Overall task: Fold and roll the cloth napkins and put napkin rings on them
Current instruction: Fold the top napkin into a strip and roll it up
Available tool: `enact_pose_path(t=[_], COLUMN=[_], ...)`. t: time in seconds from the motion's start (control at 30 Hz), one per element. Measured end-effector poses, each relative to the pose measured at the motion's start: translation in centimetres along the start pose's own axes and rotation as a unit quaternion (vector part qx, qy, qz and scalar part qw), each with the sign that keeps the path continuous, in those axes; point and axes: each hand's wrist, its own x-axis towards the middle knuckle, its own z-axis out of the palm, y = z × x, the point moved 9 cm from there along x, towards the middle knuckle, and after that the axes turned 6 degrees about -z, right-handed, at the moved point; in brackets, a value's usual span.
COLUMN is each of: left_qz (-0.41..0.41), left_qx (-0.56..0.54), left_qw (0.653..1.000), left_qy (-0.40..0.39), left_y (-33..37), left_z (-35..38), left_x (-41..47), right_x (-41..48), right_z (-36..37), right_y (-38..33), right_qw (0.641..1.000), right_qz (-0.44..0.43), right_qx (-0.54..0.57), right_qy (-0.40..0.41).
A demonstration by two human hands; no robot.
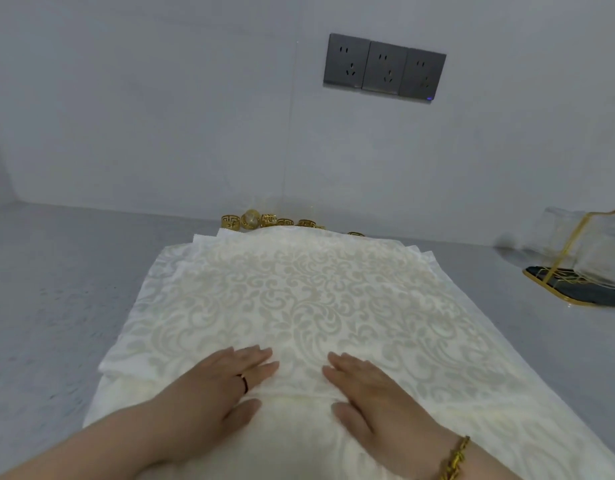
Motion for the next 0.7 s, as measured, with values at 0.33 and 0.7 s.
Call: enact_pose_path(t=[0.33, 0.7], left_qz=[-0.031, -0.072], left_qx=[0.000, -0.108], left_qw=[0.995, 0.971], left_qy=[0.093, -0.198], left_y=[-0.8, -2.1], left_z=[-2.8, -3.8], left_x=[0.0, -3.6], right_x=[-4.1, -6.8], right_z=[-3.1, -3.8], right_y=[4.6, 6.8], right_qw=[0.997, 0.968], right_qz=[0.031, 0.046], right_qx=[-0.006, 0.233], right_qy=[0.077, -0.081])
